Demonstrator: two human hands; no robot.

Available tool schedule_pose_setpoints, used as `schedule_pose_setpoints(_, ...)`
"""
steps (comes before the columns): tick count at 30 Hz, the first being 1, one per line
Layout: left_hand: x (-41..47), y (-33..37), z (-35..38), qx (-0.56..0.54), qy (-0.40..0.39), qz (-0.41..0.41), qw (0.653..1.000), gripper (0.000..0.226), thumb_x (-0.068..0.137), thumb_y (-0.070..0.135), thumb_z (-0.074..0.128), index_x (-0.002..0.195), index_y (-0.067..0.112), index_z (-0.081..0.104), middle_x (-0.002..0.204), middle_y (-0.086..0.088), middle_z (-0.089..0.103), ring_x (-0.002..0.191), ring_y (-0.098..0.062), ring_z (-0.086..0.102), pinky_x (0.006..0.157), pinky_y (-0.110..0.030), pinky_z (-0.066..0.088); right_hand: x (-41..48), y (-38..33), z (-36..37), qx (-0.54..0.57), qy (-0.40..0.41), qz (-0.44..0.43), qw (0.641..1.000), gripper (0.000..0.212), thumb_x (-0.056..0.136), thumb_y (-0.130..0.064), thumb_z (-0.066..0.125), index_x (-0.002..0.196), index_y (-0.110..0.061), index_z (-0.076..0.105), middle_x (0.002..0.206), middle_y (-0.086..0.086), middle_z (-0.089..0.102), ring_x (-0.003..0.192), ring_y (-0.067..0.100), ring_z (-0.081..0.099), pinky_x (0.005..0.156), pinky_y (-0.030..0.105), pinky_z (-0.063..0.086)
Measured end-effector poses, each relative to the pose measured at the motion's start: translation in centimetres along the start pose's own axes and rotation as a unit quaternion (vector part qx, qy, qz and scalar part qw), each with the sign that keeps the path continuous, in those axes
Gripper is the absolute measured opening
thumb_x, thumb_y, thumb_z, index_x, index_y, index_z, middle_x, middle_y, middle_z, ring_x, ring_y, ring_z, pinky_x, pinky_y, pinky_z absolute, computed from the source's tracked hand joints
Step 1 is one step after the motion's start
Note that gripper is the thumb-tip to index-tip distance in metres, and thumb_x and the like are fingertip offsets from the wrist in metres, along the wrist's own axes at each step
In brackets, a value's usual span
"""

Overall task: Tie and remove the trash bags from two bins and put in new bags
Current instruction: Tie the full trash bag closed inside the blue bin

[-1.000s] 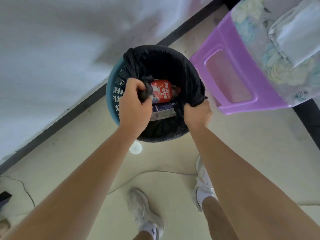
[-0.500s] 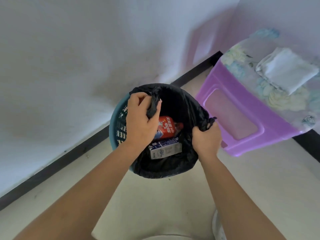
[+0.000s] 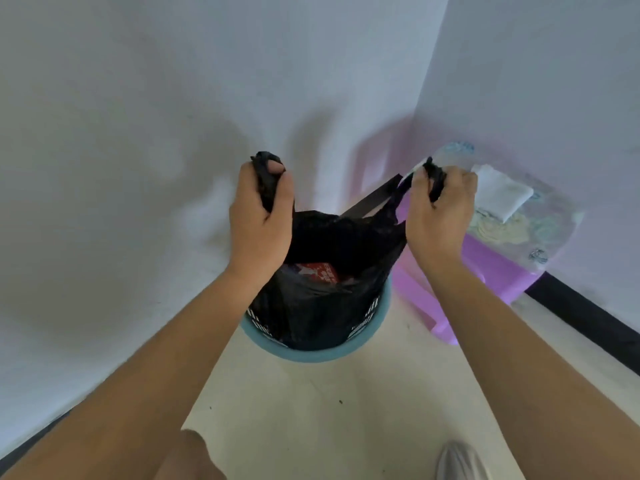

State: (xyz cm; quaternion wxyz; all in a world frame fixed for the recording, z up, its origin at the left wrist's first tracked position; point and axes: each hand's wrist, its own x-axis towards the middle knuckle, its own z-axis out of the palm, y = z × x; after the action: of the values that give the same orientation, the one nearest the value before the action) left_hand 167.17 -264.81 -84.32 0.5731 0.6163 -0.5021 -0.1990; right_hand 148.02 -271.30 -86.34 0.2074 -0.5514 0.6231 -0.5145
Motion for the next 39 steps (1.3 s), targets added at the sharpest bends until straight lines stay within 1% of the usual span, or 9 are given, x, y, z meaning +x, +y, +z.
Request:
schedule_pose_setpoints(7,2.7,2.4,-5.1,-0.047,0.076,-0.022,0.996,0.018,0.103,0.036,0.040,0.089,0.026,0.039,0.078,-0.006,0.051,0.069,-0.025,0.062,0.059,-0.035,0.055,3.1,-8.3,-2.5,0.216,-0.087,0.052,0.971,0.013,0.097,-0.026,0.057,0.087,-0.017,0.053,0.080,-0.001,0.072,0.084,0.018,0.073,0.087,0.040,0.057)
schedule_pose_setpoints(13,1.6,1.1,-6.9,0.086,0.027,-0.074,0.993,0.023,0.103,0.031,0.044,0.105,0.010,0.036,0.082,0.004,0.049,0.069,-0.005,0.050,0.056,-0.017,0.041,0.8,-7.0,-1.9,-0.140,-0.150,-0.091,0.975,0.036,0.096,-0.045,0.056,0.105,-0.010,0.049,0.082,0.002,0.063,0.078,0.028,0.060,0.068,0.038,0.049)
schedule_pose_setpoints(16,-1.1,-1.4,-7.7,0.009,-0.013,-0.138,0.990,0.039,0.096,0.032,0.059,0.117,0.016,0.030,0.099,0.001,0.063,0.085,-0.005,0.063,0.073,-0.014,0.049,-1.2,-4.6,-1.8,-0.061,-0.143,-0.023,0.988,0.045,0.089,-0.043,0.070,0.110,-0.012,0.045,0.090,0.002,0.060,0.083,0.022,0.060,0.068,0.034,0.045)
schedule_pose_setpoints(18,-2.8,-3.6,-8.1,-0.056,-0.038,-0.159,0.985,0.068,0.083,0.047,0.071,0.128,0.027,0.023,0.113,0.006,0.066,0.106,-0.009,0.065,0.098,-0.032,0.049,-2.7,-3.0,-1.3,0.089,-0.137,0.062,0.985,0.061,0.079,-0.045,0.080,0.115,-0.014,0.043,0.106,0.000,0.060,0.092,0.005,0.063,0.079,0.029,0.054)
schedule_pose_setpoints(23,-7.2,-8.3,-6.7,0.032,-0.128,-0.183,0.974,0.132,0.049,0.076,0.081,0.151,0.040,0.005,0.160,0.012,0.017,0.147,-0.013,0.022,0.118,-0.046,0.029,-7.7,2.8,0.3,0.065,-0.220,0.052,0.972,0.106,0.069,-0.073,0.075,0.151,-0.026,0.026,0.152,-0.002,0.037,0.141,0.016,0.037,0.115,0.045,0.037)
schedule_pose_setpoints(30,-2.5,-9.7,-3.5,0.089,-0.110,-0.114,0.983,0.104,0.069,0.073,0.070,0.151,0.037,0.016,0.159,0.002,0.021,0.149,-0.020,0.018,0.118,-0.051,0.027,-9.3,6.8,3.4,-0.028,-0.223,0.043,0.973,0.110,0.065,-0.078,0.073,0.152,-0.033,0.024,0.151,-0.005,0.040,0.141,0.017,0.040,0.108,0.053,0.044)
schedule_pose_setpoints(34,-0.9,-7.5,-2.5,0.078,-0.146,-0.081,0.983,0.024,0.090,0.054,0.057,0.112,0.047,0.051,0.138,-0.007,0.049,0.135,-0.022,0.043,0.110,-0.051,0.039,-7.5,5.2,4.7,-0.034,-0.252,0.057,0.966,0.104,0.068,-0.078,0.071,0.151,-0.035,0.026,0.144,-0.011,0.051,0.135,0.016,0.049,0.108,0.047,0.044)
schedule_pose_setpoints(37,-1.8,-5.5,-2.2,-0.063,-0.100,-0.184,0.976,0.025,0.097,0.042,0.056,0.104,0.019,0.061,0.084,-0.002,0.074,0.085,-0.014,0.071,0.091,-0.044,0.054,-6.9,3.3,4.5,-0.016,-0.294,0.039,0.955,0.034,0.087,-0.056,0.066,0.113,-0.034,0.063,0.102,-0.016,0.069,0.105,0.011,0.066,0.089,0.030,0.053)
schedule_pose_setpoints(39,-2.4,-5.0,-2.4,-0.164,-0.047,-0.249,0.954,0.028,0.100,0.037,0.053,0.088,0.012,0.055,0.048,0.001,0.055,0.050,-0.015,0.062,0.080,-0.038,0.058,-6.8,2.5,3.8,-0.038,-0.302,0.031,0.952,0.032,0.094,-0.057,0.055,0.080,-0.029,0.059,0.074,-0.011,0.062,0.076,0.011,0.063,0.070,0.030,0.049)
